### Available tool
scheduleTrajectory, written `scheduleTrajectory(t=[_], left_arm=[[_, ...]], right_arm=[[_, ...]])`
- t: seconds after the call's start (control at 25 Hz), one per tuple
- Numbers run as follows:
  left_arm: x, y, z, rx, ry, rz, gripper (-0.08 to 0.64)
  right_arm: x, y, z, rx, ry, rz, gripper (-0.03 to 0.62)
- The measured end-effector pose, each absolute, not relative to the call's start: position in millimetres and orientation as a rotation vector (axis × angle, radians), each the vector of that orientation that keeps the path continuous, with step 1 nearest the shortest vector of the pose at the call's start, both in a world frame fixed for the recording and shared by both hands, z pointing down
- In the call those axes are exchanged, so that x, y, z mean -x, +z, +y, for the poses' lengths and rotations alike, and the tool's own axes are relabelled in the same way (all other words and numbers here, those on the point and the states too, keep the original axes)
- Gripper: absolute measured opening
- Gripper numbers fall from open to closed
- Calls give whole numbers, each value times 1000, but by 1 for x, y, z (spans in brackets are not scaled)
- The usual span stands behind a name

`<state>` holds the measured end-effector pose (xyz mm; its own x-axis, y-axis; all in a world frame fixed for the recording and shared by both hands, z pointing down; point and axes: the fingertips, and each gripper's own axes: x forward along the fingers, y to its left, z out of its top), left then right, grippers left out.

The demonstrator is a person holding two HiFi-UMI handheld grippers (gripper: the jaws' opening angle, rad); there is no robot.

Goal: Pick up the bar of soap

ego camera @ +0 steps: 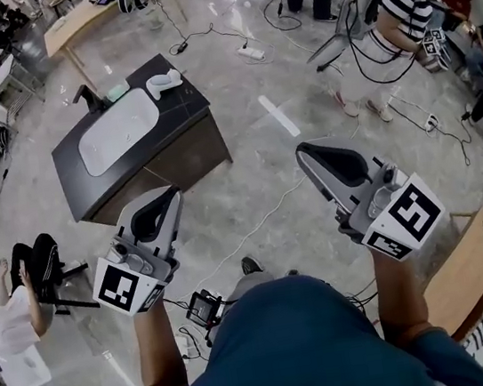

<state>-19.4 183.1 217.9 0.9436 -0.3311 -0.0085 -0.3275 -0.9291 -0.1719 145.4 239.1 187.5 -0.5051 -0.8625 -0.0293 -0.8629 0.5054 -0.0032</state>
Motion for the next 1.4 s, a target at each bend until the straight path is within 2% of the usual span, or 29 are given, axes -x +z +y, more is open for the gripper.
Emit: scheduleTrajectory(t=[0.64,1.4], left_arm=[[49,221,91,2954,35,449,3],[-25,215,15,2885,-91,684,2]], right_arm=[[-111,182,155,1617,43,2700,14],[-191,186,47,1340,5,2792,14]])
